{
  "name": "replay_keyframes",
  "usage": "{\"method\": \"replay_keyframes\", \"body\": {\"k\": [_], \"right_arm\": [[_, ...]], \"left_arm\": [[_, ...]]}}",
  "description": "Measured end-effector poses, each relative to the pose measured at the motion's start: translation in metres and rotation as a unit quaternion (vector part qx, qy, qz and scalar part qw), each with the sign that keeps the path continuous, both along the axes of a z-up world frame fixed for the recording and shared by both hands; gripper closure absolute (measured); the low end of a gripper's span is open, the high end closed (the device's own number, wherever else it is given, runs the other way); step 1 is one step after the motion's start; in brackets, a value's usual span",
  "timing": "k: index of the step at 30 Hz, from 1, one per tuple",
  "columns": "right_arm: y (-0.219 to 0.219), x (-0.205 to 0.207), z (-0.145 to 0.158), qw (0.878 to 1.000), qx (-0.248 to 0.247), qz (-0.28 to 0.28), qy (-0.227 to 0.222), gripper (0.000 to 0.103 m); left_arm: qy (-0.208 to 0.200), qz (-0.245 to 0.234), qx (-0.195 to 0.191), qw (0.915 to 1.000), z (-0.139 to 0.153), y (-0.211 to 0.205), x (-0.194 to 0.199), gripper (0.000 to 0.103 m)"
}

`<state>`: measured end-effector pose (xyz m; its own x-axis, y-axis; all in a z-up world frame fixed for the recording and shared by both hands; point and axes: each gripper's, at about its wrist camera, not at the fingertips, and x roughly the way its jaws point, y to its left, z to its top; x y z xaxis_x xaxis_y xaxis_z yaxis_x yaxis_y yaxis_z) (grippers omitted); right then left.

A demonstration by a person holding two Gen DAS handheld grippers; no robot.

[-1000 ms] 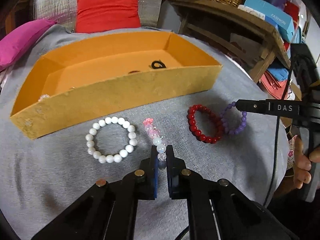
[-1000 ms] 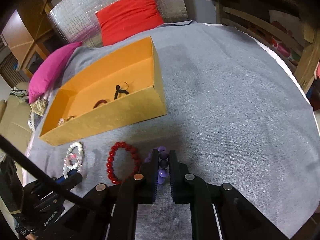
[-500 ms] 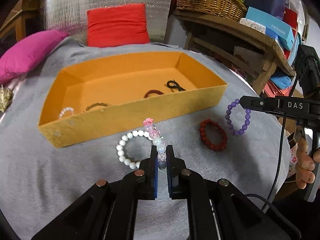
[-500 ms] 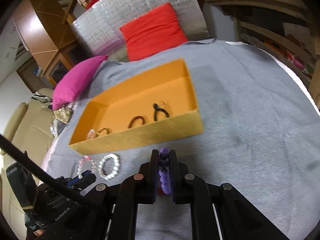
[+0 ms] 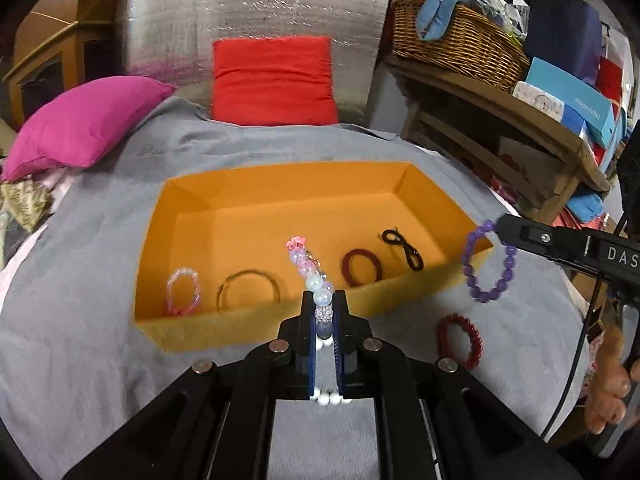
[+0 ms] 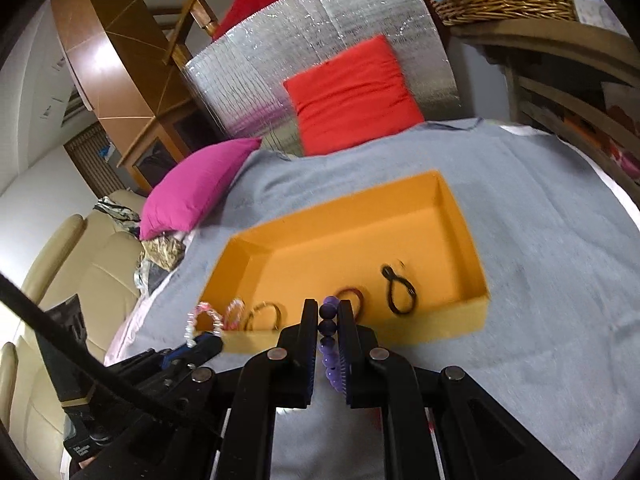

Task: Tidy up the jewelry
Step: 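Lift the pink crystal bracelet toward the orange box with the left gripper while the right lifts the purple bracelet, then open both grippers to drop the pink crystal and purple bracelets into the orange box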

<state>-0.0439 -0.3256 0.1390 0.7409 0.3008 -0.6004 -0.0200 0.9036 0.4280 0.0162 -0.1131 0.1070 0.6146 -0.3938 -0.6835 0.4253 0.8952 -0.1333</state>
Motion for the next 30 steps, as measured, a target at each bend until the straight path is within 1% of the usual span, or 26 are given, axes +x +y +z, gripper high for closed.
{"method": "replay_keyframes", "body": {"k": [5,10,15,18,20,22,26,30], "right_arm": [[0.02,0.038,-0.001,1.0,-0.008,0.002,0.001,0.092],[0.026,0.076,-0.01,1.0,-0.016,-0.008,0.014,0.092],[0.021,0.112,-0.02,0.999,-0.005,-0.023,0.031,0.092],[0.021,0.131,-0.029,0.999,-0.001,-0.029,0.045,0.092],[0.022,0.139,-0.033,0.998,-0.007,-0.032,0.052,0.092],[0.021,0.146,-0.038,0.998,-0.003,-0.033,0.059,0.092],[0.023,0.156,-0.041,0.997,0.002,-0.035,0.062,0.092],[0.023,0.161,-0.042,0.997,-0.001,-0.043,0.062,0.092]], "left_arm": [[0.03,0.007,-0.017,0.9994,-0.001,-0.003,0.038,0.095],[0.039,0.028,0.002,0.9988,-0.007,-0.006,0.071,0.095],[0.068,0.038,0.0,0.997,-0.019,-0.011,0.103,0.095],[0.072,0.033,0.008,0.9968,-0.023,-0.019,0.114,0.095],[0.074,0.03,0.014,0.9967,-0.025,-0.024,0.12,0.095],[0.079,0.028,0.021,0.9962,-0.029,-0.026,0.125,0.095],[0.099,0.036,0.021,0.9942,-0.037,-0.02,0.133,0.095],[0.108,0.045,0.023,0.9928,-0.042,-0.015,0.138,0.095]]}}
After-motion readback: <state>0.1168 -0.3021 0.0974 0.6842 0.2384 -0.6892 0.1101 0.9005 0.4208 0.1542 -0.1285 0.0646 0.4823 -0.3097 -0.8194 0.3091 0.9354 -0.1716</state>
